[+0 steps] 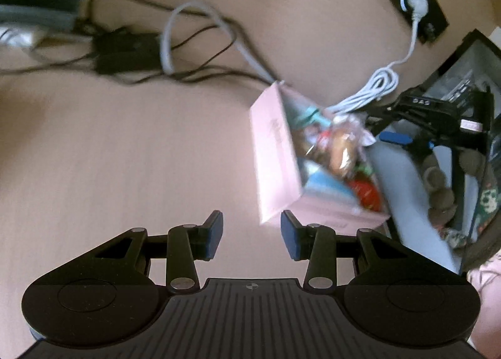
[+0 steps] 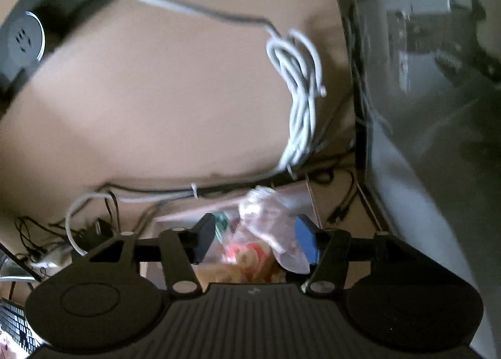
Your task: Organize objects
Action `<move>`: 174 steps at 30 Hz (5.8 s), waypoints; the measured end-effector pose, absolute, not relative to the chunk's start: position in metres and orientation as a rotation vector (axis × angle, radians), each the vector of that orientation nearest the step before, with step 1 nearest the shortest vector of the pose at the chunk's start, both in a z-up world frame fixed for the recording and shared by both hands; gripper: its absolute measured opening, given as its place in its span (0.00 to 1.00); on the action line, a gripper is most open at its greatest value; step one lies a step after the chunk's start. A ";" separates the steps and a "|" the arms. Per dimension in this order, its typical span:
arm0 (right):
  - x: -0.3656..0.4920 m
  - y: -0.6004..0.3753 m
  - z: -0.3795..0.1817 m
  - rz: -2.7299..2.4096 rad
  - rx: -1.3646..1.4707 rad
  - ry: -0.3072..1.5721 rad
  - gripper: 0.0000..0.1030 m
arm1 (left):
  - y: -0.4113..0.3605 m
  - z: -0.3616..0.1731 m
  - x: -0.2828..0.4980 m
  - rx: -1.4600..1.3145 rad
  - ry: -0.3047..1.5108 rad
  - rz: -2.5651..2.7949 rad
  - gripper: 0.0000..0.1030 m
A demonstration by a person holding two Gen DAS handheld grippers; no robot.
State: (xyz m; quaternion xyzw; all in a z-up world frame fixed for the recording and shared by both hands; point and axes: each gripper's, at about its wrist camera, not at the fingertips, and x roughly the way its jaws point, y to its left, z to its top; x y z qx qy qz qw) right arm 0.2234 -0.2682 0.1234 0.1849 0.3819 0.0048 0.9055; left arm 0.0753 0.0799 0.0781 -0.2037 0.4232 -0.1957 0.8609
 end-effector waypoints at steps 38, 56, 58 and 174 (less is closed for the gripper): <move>0.112 -0.190 0.061 0.055 -0.147 0.654 0.61 | 0.053 0.057 0.167 -0.227 0.920 -0.073 0.98; 0.068 -0.155 0.077 -0.019 -0.135 0.673 0.80 | 0.077 0.103 0.120 -0.180 0.708 -0.199 1.00; 0.046 -0.151 0.073 -0.033 -0.110 0.705 0.82 | 0.076 0.105 0.090 -0.157 0.696 -0.245 1.00; 0.017 -0.180 0.000 0.090 -0.026 0.695 1.00 | -0.003 0.012 -0.014 0.014 0.713 0.002 1.00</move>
